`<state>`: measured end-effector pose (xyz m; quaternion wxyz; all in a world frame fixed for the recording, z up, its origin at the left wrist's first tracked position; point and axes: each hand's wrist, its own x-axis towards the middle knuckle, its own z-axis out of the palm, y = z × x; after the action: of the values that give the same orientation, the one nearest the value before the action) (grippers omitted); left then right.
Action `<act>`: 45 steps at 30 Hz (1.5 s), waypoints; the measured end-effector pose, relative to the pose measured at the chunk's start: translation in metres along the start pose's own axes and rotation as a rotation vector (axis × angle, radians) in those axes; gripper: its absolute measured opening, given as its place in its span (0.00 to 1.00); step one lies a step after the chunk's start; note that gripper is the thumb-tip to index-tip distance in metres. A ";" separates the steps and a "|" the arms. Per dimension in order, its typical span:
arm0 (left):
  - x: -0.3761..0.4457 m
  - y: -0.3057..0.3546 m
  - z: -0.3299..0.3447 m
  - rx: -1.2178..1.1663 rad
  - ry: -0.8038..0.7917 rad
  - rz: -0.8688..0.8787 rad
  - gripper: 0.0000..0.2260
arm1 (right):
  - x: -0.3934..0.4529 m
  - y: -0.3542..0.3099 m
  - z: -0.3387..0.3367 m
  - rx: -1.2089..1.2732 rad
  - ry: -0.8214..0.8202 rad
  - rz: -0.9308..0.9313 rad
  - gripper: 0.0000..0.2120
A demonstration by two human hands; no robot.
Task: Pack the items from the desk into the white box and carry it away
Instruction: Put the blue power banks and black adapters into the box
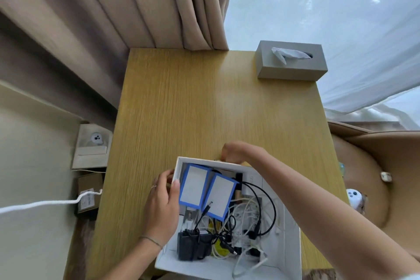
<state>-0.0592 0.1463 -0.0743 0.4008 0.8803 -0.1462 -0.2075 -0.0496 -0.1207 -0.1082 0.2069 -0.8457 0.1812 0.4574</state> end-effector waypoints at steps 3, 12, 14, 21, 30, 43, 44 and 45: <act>0.000 0.001 -0.001 0.006 0.008 0.001 0.19 | -0.001 0.000 0.000 0.020 -0.016 0.018 0.15; 0.002 -0.007 0.003 0.022 0.001 -0.006 0.13 | -0.080 -0.001 -0.021 0.415 0.396 -0.168 0.14; 0.003 -0.009 0.003 0.021 -0.002 -0.010 0.14 | -0.109 -0.001 -0.017 0.606 0.469 -0.206 0.14; 0.005 -0.012 0.004 -0.019 -0.001 0.007 0.11 | -0.172 0.001 0.036 0.935 0.457 -0.098 0.12; 0.007 -0.015 0.006 -0.010 0.020 0.017 0.09 | -0.138 0.002 0.110 0.680 0.561 0.308 0.12; 0.001 -0.007 -0.015 0.235 -0.075 0.128 0.18 | -0.146 0.008 0.123 0.462 0.792 0.285 0.15; 0.000 -0.008 -0.022 0.319 -0.077 0.169 0.20 | -0.155 0.015 0.125 0.441 0.854 0.273 0.17; -0.002 -0.009 -0.029 0.399 -0.084 0.198 0.21 | -0.163 0.023 0.128 0.422 0.913 0.269 0.19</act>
<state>-0.0461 0.1716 -0.0641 0.2307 0.9140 -0.2869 -0.1706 -0.2343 -0.0550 -0.0377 0.2120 -0.8682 0.4482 0.0178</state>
